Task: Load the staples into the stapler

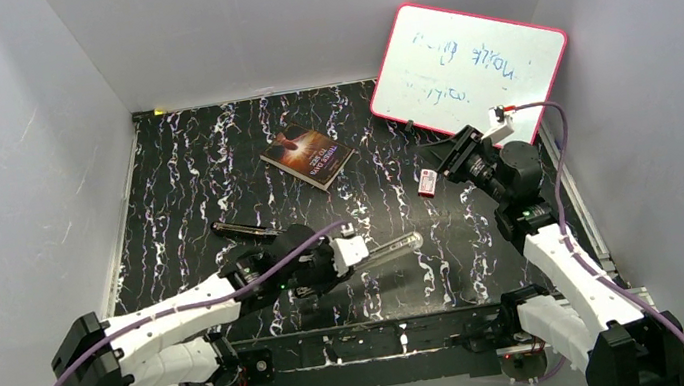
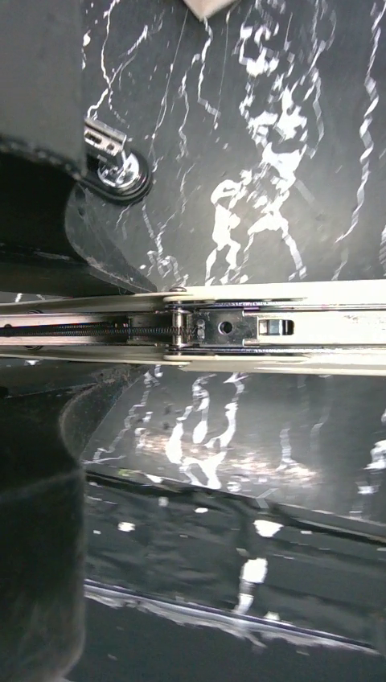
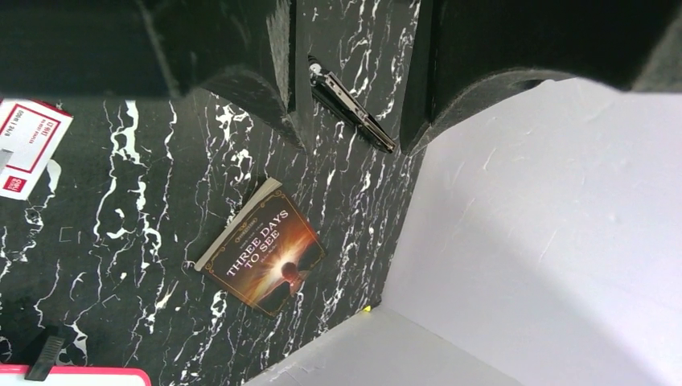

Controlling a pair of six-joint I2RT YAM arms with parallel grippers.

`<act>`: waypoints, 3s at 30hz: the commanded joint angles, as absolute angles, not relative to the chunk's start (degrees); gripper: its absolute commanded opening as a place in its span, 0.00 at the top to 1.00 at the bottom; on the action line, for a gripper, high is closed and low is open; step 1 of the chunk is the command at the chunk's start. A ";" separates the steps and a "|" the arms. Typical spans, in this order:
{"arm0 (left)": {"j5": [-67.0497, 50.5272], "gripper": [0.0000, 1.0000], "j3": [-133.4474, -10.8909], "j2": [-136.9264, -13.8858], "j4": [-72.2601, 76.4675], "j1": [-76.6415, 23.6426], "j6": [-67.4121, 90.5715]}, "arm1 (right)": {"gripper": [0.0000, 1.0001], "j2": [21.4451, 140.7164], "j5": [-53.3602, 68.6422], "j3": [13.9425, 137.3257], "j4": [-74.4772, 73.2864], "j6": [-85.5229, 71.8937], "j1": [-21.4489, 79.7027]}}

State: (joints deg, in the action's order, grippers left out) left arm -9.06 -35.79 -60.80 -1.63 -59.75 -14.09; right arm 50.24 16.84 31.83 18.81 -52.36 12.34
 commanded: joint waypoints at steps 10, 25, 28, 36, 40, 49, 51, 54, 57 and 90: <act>-11.26 1.00 -41.09 -67.74 -13.10 -58.69 -34.33 | 0.46 50.02 18.80 33.61 17.76 -45.12 12.09; -12.18 0.95 -41.98 -73.26 -18.44 -49.89 -39.77 | 0.45 53.96 23.10 32.61 18.35 -44.47 12.06; -10.54 0.82 -41.66 -75.05 -18.07 -49.82 -38.67 | 0.45 55.01 23.87 32.61 18.83 -44.52 12.12; -12.12 0.67 -41.29 -77.87 -17.47 -49.79 -37.38 | 0.44 56.83 25.13 32.05 19.57 -44.21 12.07; -10.99 0.61 -40.97 -77.58 -16.11 -49.77 -36.81 | 0.44 57.06 25.14 31.41 19.77 -44.00 12.13; -7.61 0.38 -39.80 -69.79 -10.30 -49.83 -31.53 | 0.43 57.12 18.38 29.49 19.19 -37.89 12.07; -6.69 0.34 -38.75 -64.93 -7.06 -49.74 -29.28 | 0.43 58.83 17.81 29.64 19.69 -35.48 12.11; 0.56 0.24 -36.30 -57.44 2.39 -49.54 -22.44 | 0.41 64.01 17.05 32.98 14.45 -31.25 12.11; 10.93 0.12 -34.57 -50.25 10.37 -47.47 -15.64 | 0.39 68.92 21.06 35.42 12.93 -31.08 12.13; 19.70 0.02 -42.94 -53.34 -2.46 -22.33 7.92 | 0.29 85.07 26.24 42.38 2.49 26.09 49.11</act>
